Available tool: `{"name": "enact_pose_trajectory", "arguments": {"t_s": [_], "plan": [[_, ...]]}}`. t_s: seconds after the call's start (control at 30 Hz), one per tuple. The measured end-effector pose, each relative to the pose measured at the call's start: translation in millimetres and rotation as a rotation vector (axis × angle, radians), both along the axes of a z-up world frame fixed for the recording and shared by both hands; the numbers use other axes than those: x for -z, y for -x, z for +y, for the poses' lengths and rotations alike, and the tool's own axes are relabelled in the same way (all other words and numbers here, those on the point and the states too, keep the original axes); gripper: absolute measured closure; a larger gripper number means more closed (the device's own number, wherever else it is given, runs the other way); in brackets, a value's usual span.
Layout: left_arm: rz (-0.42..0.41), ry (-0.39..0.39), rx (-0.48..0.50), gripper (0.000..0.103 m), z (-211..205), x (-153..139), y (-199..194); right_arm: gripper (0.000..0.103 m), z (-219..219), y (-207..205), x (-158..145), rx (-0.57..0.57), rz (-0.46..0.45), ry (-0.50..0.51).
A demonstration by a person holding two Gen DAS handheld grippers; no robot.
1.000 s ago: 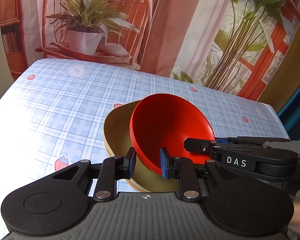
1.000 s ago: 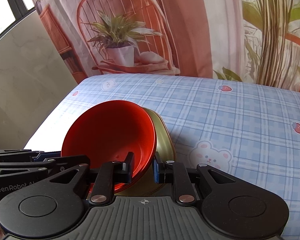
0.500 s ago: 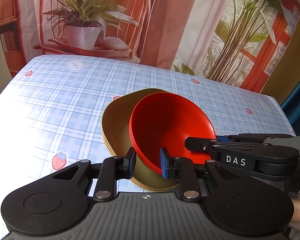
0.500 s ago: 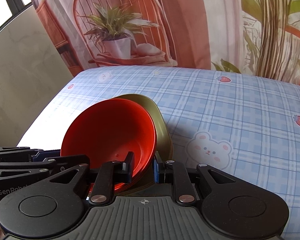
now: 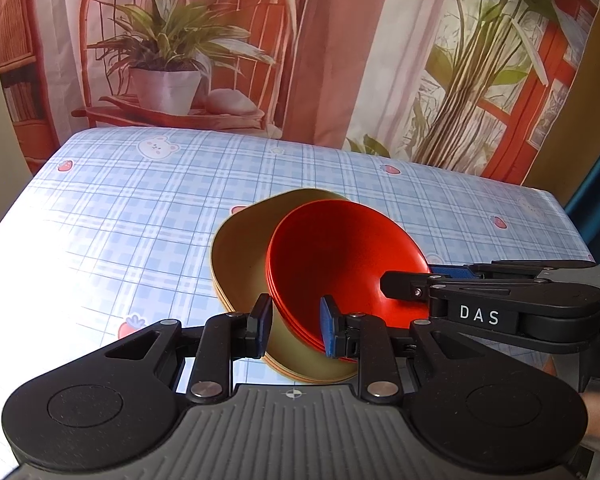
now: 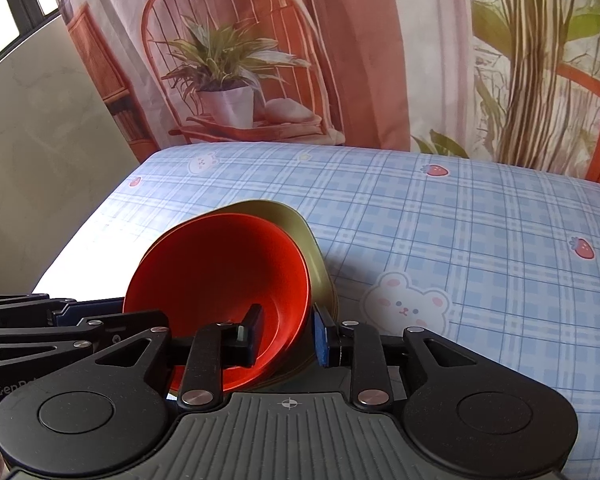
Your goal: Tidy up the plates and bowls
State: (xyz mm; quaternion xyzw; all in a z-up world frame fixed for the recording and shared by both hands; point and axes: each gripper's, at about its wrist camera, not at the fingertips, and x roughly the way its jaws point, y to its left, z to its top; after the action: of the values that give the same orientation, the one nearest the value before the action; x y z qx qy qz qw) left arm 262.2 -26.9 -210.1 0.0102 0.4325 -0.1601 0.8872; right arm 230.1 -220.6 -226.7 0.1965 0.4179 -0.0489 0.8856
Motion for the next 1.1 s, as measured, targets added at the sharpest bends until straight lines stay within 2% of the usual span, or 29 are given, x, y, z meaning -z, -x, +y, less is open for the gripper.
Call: {"name": "enact_pose_trajectory", "arguments": {"t_s": [0.17,0.23,0.3,0.53,0.6,0.67,0.7,0.8,0.97,1.1], "plan": [[-0.034,-0.021,-0.012,0.075,2,-13,3,0.077,-2,4,-12,0.012,-0.011,0.033],[-0.05,-0.028,-0.015,0.073,2,-19,5,0.071,-3,6,-17,0.02,-0.016,0.045],[-0.066,-0.034,-0.019,0.061,3,-25,8,0.066,-3,9,-23,0.029,-0.019,0.06],[-0.141,-0.056,-0.024,0.039,6,-54,22,0.039,-2,24,-50,0.053,-0.052,0.096],[-0.16,-0.054,-0.024,0.027,8,-64,27,0.033,-2,29,-59,0.057,-0.064,0.099],[-0.178,-0.054,-0.032,0.016,9,-75,32,0.024,-2,36,-70,0.061,-0.076,0.11],[-0.189,-0.049,-0.035,0.009,10,-80,34,0.016,-1,40,-76,0.066,-0.084,0.116],[-0.229,-0.04,-0.032,0.002,11,-100,45,0.002,0,54,-99,0.084,-0.123,0.14],[-0.296,-0.089,-0.015,0.0,7,-134,66,0.0,1,79,-137,0.107,-0.17,0.162],[-0.357,-0.078,-0.011,0.0,9,-160,87,0.0,5,103,-167,0.126,-0.211,0.195]]}}
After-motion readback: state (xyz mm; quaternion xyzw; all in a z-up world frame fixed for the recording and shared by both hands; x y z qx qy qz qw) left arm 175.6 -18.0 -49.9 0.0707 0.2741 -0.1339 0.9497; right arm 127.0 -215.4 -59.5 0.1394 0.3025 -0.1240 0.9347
